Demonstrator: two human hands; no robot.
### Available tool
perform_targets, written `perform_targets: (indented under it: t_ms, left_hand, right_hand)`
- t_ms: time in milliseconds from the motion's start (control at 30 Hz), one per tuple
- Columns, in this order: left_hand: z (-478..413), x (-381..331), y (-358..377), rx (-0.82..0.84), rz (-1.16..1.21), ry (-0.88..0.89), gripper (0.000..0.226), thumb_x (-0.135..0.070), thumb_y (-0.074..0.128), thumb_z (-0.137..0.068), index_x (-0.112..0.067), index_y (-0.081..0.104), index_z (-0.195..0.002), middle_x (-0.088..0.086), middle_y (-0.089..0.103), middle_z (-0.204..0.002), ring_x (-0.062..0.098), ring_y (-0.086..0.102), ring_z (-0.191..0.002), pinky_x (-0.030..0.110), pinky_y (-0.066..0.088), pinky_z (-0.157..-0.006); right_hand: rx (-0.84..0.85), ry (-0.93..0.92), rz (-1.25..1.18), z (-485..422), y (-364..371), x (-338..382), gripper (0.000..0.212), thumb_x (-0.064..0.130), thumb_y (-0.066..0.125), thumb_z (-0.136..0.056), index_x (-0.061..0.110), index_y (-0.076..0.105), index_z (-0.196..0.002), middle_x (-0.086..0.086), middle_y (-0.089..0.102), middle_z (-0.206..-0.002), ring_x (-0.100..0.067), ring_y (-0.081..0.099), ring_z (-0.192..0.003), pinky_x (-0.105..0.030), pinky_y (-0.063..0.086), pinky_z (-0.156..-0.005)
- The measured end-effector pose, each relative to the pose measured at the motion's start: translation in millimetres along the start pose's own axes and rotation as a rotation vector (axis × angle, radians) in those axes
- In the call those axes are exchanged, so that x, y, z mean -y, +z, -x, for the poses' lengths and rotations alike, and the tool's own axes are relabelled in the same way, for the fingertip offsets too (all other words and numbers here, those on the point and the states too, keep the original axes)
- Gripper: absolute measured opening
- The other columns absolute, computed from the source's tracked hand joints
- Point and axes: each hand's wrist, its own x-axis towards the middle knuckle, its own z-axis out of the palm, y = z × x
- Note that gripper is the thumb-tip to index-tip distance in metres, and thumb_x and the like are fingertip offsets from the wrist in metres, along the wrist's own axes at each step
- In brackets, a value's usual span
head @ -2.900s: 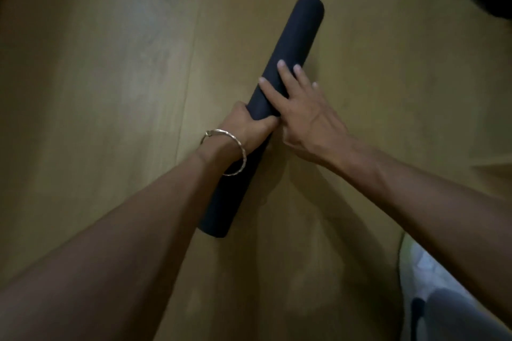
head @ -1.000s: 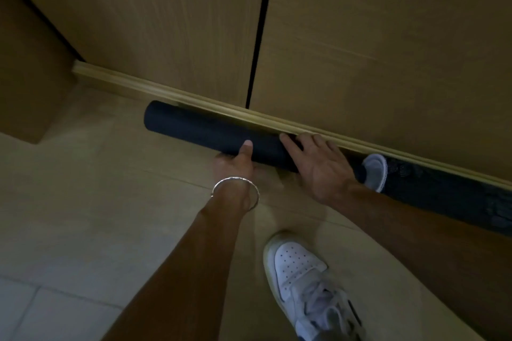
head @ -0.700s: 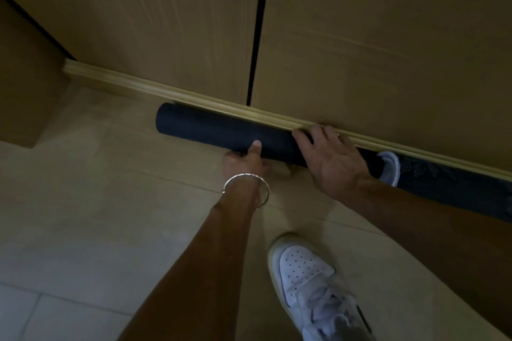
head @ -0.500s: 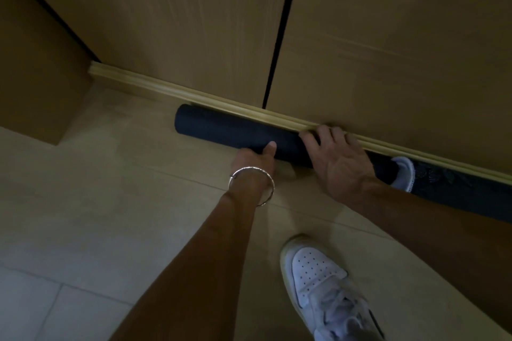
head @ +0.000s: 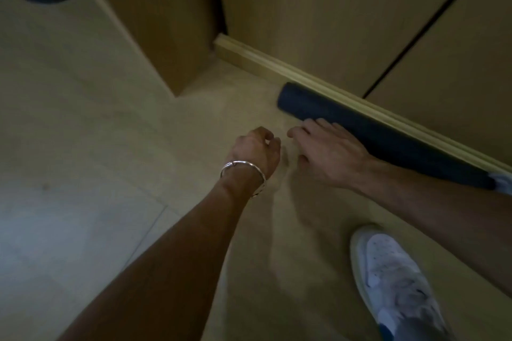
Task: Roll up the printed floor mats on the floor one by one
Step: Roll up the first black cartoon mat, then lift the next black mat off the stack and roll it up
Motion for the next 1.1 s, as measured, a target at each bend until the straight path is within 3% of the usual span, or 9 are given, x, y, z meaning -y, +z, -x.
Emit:
perform_targets:
  t_ms: [300,433,533,667,767,867,933,1100]
  left_hand:
    - [60,125,-133,-0.208,-0.099,-0.043,0.030,-0.029,0.046,-0.092,-0.028,0.057,-0.120,0.004,0.066,-0.110,0.027,0.061,-0.102,0.031,0.049,-0.086]
    - [119,178,-226,-0.330,-0.158,-0.093,0.032,-0.029,0.044,-0.093,-0.028,0.055,-0.123,0.004,0.064,-0.116,0.027,0.059,-0.106,0.029,0.044,-0.084]
    - [172,202,-318,-0.490,-0.168,-0.137,0.033,-0.026,0.044,-0.093,-0.026,0.055,-0.124,0.006,0.065,-0.114,0.026,0.058,-0.107,0.028,0.043,-0.084]
    - [269,227,-432,-0.730,-0.210,-0.193,0.032,-0.029,0.043,-0.094,-0.027,0.055,-0.124,0.005,0.066,-0.114,0.026,0.060,-0.102,0.030,0.048,-0.081]
    - [331,250,-486,-0.831,-0.200,-0.233,0.033,-0.030,0.041,-0.096,-0.026,0.052,-0.127,0.004,0.066,-0.108,0.019,0.059,-0.083,0.031,0.049,-0.073]
    - [355,276,-513,-0.881,-0.192,-0.310,0.033,-0.032,0.041,-0.096,-0.028,0.052,-0.127,0.003,0.067,-0.102,0.016,0.060,-0.075,0.031,0.053,-0.070]
    - [356,293,-509,-0.858,-0.178,-0.366,0.033,-0.031,0.042,-0.095,-0.028,0.051,-0.127,0.003,0.067,-0.106,0.019,0.062,-0.084,0.035,0.054,-0.075]
    - [351,342,-475,-0.686,-0.305,-0.514,0.036,-0.034,0.042,-0.095,-0.032,0.045,-0.131,-0.004,0.064,-0.118,0.019,0.060,-0.104,0.032,0.051,-0.081]
  right_hand:
    - [0.052,-0.369,0.033,-34,-52,148,0.043,0.027,0.043,-0.095,0.020,0.041,-0.138,-0.001,0.044,-0.131,-0.020,0.042,-0.120,-0.029,0.034,-0.095]
    - [0.019,-0.511,0.109,-40,-111,256,0.044,0.028,0.045,-0.093,0.023,0.044,-0.136,-0.002,0.046,-0.135,-0.022,0.044,-0.123,-0.027,0.037,-0.096]
    - [-0.049,-0.632,0.291,-38,-169,351,0.042,0.026,0.045,-0.091,0.021,0.047,-0.133,-0.006,0.053,-0.131,-0.027,0.051,-0.119,-0.035,0.044,-0.096]
    - [-0.210,-0.751,0.387,-18,-256,471,0.039,0.027,0.045,-0.091,0.018,0.047,-0.129,-0.008,0.056,-0.125,-0.028,0.054,-0.113,-0.037,0.046,-0.091]
    - [-0.244,-0.805,0.346,1,-293,543,0.038,0.033,0.048,-0.093,0.020,0.047,-0.129,-0.006,0.057,-0.124,-0.026,0.056,-0.107,-0.032,0.044,-0.077]
    - [-0.232,-0.847,0.291,5,-295,596,0.041,0.030,0.048,-0.093,0.018,0.046,-0.132,-0.005,0.056,-0.127,-0.024,0.055,-0.107,-0.031,0.045,-0.079]
    - [-0.224,-0.885,0.304,-6,-278,620,0.042,0.029,0.048,-0.092,0.017,0.046,-0.132,-0.006,0.055,-0.129,-0.025,0.054,-0.111,-0.038,0.048,-0.088]
    - [-0.051,-0.955,0.364,-52,-219,647,0.044,0.032,0.049,-0.092,0.017,0.045,-0.133,-0.009,0.054,-0.129,-0.028,0.053,-0.114,-0.039,0.048,-0.088]
